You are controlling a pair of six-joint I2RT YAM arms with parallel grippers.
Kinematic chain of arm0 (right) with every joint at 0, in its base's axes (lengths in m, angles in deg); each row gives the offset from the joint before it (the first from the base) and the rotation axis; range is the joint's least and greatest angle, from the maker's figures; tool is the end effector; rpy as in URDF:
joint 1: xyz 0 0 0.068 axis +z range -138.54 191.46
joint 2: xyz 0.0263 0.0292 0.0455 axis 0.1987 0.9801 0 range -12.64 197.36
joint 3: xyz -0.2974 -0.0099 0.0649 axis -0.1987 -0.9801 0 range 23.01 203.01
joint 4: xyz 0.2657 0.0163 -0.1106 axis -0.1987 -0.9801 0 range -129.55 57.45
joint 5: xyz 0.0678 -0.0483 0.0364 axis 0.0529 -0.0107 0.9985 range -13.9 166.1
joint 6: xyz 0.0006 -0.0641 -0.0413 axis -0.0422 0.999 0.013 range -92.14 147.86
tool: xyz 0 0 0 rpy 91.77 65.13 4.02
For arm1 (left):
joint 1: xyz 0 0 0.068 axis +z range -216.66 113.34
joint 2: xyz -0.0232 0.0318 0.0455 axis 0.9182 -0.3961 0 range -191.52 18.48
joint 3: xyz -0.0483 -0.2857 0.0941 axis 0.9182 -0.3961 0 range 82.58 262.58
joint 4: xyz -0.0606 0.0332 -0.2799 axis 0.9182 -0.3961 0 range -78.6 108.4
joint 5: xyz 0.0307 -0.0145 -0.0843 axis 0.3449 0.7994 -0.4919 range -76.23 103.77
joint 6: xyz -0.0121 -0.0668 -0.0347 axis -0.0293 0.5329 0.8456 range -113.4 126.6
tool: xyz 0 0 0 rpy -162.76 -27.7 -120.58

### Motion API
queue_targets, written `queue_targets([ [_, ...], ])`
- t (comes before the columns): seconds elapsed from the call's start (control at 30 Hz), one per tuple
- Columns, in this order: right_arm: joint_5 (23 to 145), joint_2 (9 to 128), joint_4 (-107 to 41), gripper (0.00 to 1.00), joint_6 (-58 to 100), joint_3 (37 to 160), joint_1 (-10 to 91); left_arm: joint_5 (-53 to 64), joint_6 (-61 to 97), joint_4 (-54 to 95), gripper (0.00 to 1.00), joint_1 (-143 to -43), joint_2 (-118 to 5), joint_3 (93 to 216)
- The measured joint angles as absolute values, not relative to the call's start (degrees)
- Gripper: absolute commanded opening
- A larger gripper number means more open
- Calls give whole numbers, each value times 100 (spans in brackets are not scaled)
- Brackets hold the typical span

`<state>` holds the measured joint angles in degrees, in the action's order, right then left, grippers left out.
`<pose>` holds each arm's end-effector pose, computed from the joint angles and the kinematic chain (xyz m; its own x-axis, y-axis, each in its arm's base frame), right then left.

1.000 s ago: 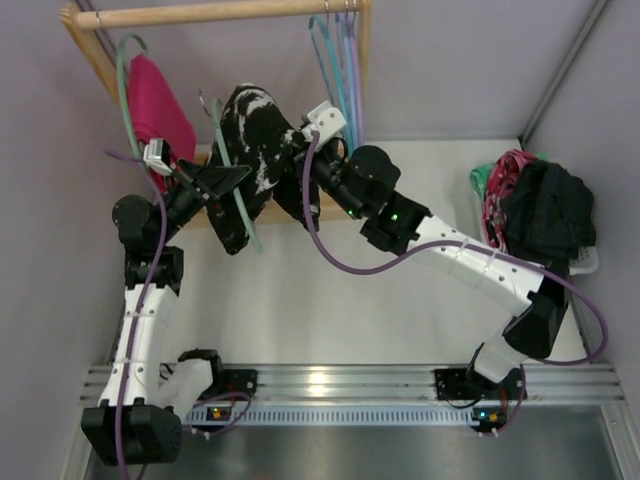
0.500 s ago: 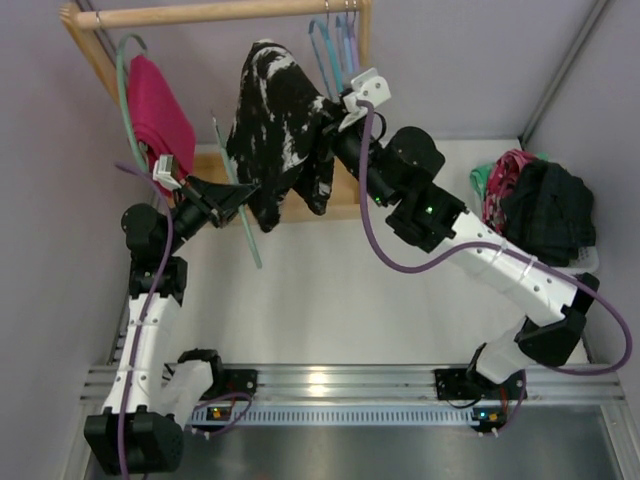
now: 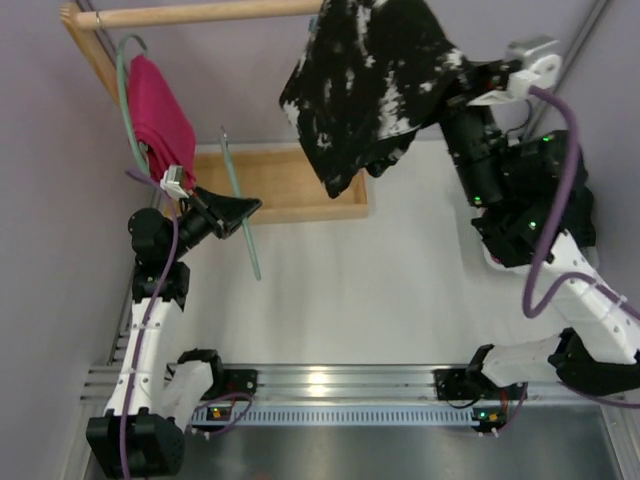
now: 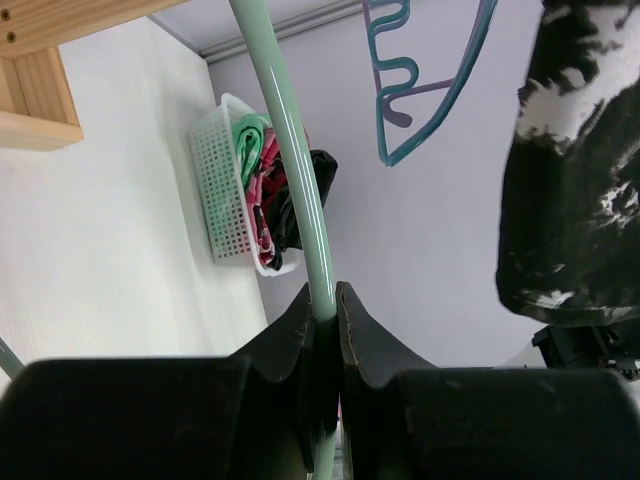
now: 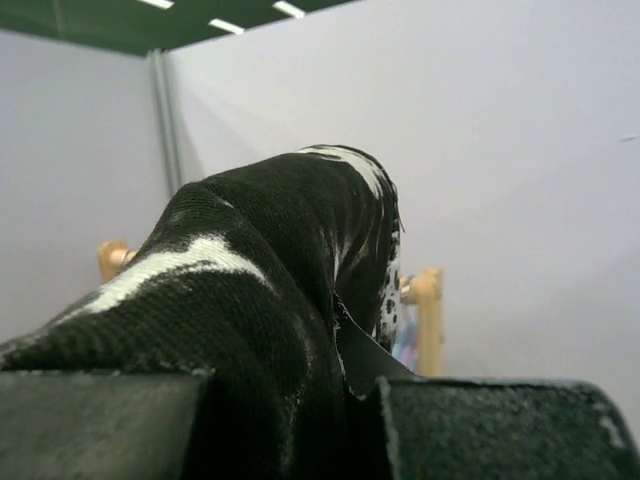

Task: Remove the trousers from the hanger

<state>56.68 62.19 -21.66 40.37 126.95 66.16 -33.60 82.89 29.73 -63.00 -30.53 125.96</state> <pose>0.1651 0.1960 0.6720 0.4975 0.3492 -0.7941 -0.5272 0.8486 0.0428 0.2231 -0.0334 0.3821 -0.6443 -0.7006 -0.3068 0.2591 0.1774 -0.9494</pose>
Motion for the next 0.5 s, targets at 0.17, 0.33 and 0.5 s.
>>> queue_targets([
  [0.17, 5508, 5345, -2188, 0, 3889, 12433, 5473, -3380, 8226, 2973, 0, -6300, -3029, 12596],
  [0.33, 4940, 4224, -2461, 0, 3832, 11613, 4177, -3376, 8175, 2971, 0, -6300, -3056, 12596],
  [0.5, 4090, 3004, -2727, 0, 4190, 10315, 2835, -3334, 8158, 2969, 0, -6300, -3095, 12596],
])
